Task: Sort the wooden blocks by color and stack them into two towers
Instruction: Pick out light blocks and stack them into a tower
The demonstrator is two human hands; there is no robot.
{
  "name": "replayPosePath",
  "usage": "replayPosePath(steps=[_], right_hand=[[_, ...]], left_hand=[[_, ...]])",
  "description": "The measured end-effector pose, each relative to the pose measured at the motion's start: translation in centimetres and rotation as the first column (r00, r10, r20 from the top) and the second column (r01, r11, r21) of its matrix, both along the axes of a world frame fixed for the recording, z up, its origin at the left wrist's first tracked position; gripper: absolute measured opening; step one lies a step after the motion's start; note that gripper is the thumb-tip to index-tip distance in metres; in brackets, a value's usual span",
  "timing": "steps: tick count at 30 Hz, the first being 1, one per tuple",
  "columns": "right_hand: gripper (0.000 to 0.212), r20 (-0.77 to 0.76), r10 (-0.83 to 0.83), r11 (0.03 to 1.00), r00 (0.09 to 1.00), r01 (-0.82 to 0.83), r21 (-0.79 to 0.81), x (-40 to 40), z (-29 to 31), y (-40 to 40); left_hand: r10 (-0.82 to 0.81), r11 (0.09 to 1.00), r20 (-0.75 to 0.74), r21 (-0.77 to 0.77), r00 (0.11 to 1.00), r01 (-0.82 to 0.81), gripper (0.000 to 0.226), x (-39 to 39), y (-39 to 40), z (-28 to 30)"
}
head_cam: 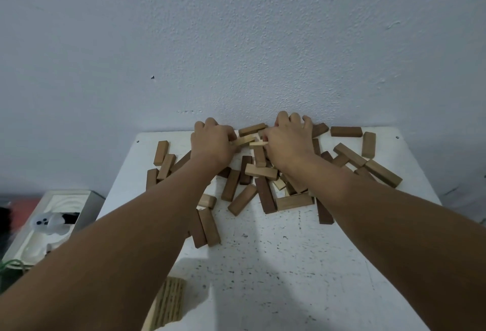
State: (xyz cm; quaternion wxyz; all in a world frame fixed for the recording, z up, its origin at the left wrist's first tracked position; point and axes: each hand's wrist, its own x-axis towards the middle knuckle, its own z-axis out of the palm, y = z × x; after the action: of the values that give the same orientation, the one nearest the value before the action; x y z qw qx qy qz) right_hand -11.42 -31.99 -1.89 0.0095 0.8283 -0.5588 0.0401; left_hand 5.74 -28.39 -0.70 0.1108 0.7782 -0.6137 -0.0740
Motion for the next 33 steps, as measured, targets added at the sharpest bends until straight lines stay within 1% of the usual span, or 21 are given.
replayPosePath(steps=[1,3,5,6,8,10,13,17,20,22,24,25,27,30,33], right_hand=[[0.02,0.018,-0.007,1.0,1.0,0.008,-0.013,-0.2,0.1,0.2],[0.019,0.091,-0.022,0.999,0.996,0.026,-0.041,-0.8,0.5,0.9],[0.018,0.191,-0.039,0.997,0.981,0.052,-0.065,-1.6,1.0,2.0],[0.018,0.245,-0.048,0.995,0.968,0.068,-0.073,-2.0,1.4,2.6],[0.02,0.355,-0.079,0.993,0.931,0.105,-0.054,-2.8,2.0,4.0],[0.02,0.45,-0.126,0.99,0.884,0.138,0.007,-3.6,2.4,5.3],[0.017,0.551,-0.178,0.982,0.815,0.181,0.049,-5.1,2.6,7.6],[0.022,0.593,-0.198,0.98,0.78,0.179,0.092,-6.4,1.7,10.2],[0.027,0.61,-0.197,0.98,0.768,0.147,0.132,-7.0,1.3,11.5],[0.024,0.639,-0.21,0.978,0.74,0.144,0.154,-7.3,1.4,12.5],[0.017,0.665,-0.223,0.974,0.713,0.142,0.174,-7.9,1.1,13.8],[0.019,0.669,-0.228,0.973,0.707,0.141,0.183,-8.3,0.9,14.7],[0.026,0.658,-0.239,0.969,0.714,0.128,0.213,-9.3,0.1,16.8],[0.035,0.598,-0.253,0.959,0.76,0.116,0.258,-11.2,-1.2,20.1],[0.037,0.574,-0.234,0.956,0.785,0.079,0.281,-12.9,-2.1,23.0]], left_hand=[[0.032,0.999,-0.034,-0.004,0.999,-0.032,0.028,0.1,0.3,0.3],[0.088,0.995,-0.177,-0.027,0.98,-0.094,0.024,0.5,1.2,1.0],[0.097,0.992,-0.331,-0.049,0.939,-0.12,0.019,0.5,2.3,1.8],[0.088,0.991,-0.376,-0.057,0.923,-0.118,0.016,0.3,2.9,2.3],[0.06,0.992,-0.419,-0.073,0.906,-0.099,0.015,-0.3,4.2,3.4],[0.022,0.993,-0.433,-0.095,0.901,-0.07,0.015,-1.3,5.6,4.7],[-0.006,0.994,-0.447,-0.103,0.894,-0.045,0.012,-2.9,7.6,5.8],[0.023,0.996,-0.409,-0.072,0.912,-0.057,0.016,-4.2,9.8,5.7],[0.044,0.995,-0.46,-0.056,0.887,-0.078,0.018,-5.4,11.0,5.3],[0.066,0.994,-0.496,-0.038,0.866,-0.098,0.019,-6.6,12.1,5.3],[0.055,0.997,-0.539,-0.021,0.84,-0.079,0.017,-8.1,13.5,5.0],[0.049,0.998,-0.544,-0.01,0.838,-0.065,0.015,-8.9,14.4,4.6],[0.05,0.999,-0.511,0.024,0.858,-0.044,0.016,-10.5,16.4,3.4],[0.067,0.997,-0.478,0.052,0.876,-0.048,0.016,-12.0,19.6,1.2],[0.02,0.999,-0.457,0.04,0.889,-0.001,0.016,-12.4,22.6,-0.8]])
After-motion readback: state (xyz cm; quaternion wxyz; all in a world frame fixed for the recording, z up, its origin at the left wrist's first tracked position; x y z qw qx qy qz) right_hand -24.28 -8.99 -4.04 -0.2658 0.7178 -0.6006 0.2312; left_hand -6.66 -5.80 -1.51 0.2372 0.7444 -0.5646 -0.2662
